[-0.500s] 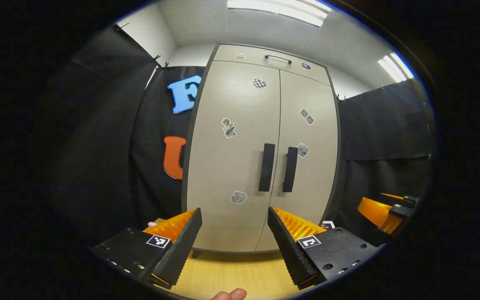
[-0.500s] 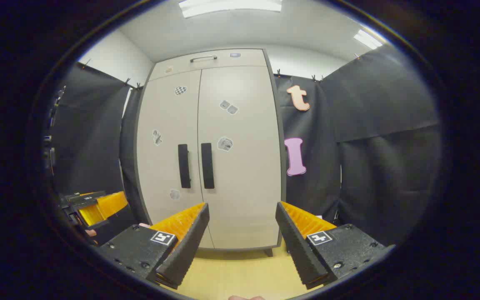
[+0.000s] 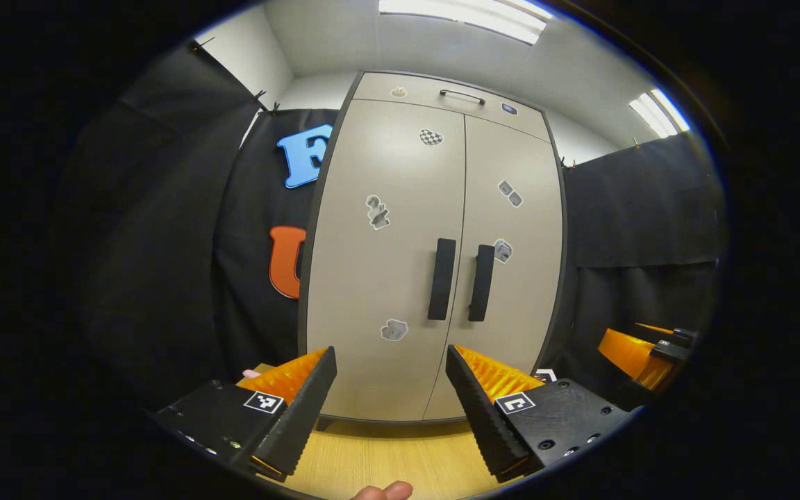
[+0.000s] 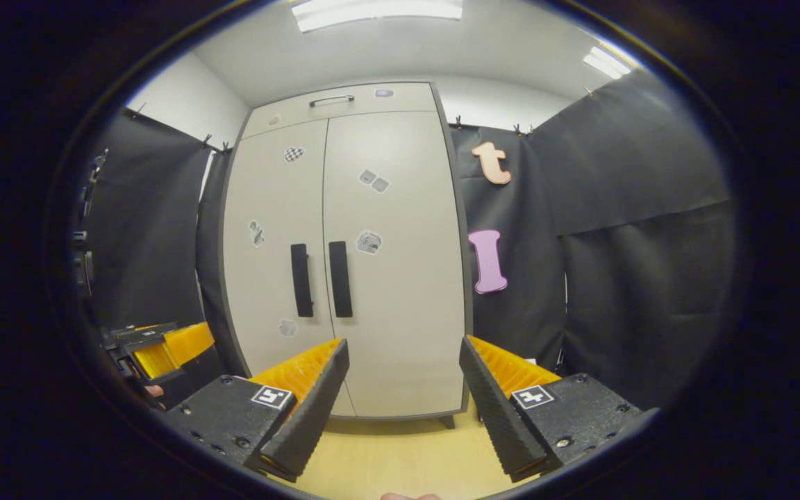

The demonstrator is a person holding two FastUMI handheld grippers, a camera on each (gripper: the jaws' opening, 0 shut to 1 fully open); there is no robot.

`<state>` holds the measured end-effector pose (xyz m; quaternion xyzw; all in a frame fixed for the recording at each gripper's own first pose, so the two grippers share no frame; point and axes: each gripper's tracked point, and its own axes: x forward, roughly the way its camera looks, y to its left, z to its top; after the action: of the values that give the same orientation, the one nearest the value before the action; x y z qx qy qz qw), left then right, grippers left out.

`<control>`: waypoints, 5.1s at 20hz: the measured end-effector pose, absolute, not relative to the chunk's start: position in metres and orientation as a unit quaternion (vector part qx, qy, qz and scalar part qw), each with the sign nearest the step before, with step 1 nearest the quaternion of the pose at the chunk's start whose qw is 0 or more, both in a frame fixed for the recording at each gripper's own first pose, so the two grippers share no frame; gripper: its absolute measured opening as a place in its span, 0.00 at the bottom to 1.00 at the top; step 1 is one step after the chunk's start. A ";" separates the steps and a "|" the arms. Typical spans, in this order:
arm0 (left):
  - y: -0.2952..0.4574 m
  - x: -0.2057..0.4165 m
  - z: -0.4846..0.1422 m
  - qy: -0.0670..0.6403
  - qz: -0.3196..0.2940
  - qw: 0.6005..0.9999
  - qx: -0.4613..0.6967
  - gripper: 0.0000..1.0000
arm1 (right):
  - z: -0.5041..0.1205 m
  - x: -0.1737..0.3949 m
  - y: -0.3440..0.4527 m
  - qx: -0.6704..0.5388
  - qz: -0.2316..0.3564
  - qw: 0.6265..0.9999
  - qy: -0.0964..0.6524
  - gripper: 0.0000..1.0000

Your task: Open the right door of the double-door shoe cabinet with the right hand, and open the left door with the left hand.

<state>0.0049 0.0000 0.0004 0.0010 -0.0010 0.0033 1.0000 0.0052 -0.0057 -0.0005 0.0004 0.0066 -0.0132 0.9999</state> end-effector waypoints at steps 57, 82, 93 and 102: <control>0.056 -0.019 -0.028 0.024 0.042 0.999 0.010 0.95 | 0.019 0.255 0.081 0.003 0.000 0.999 0.032 0.96; 0.051 -0.023 -0.023 0.019 0.045 0.999 0.014 0.95 | 0.020 0.206 0.084 -0.047 0.064 0.996 0.036 0.17; 0.032 -0.026 -0.023 0.019 0.047 0.998 0.027 0.95 | 0.023 0.138 0.042 -0.059 0.091 0.993 0.043 0.16; 0.020 -0.022 -0.026 0.018 0.042 0.998 0.031 0.95 | 0.031 0.088 -0.020 -0.067 0.060 0.995 0.038 0.15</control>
<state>-0.0221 0.0201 -0.0258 0.0307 0.0183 0.0420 0.9985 0.0880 -0.0197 0.0309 -0.0669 0.0384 0.0599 0.9952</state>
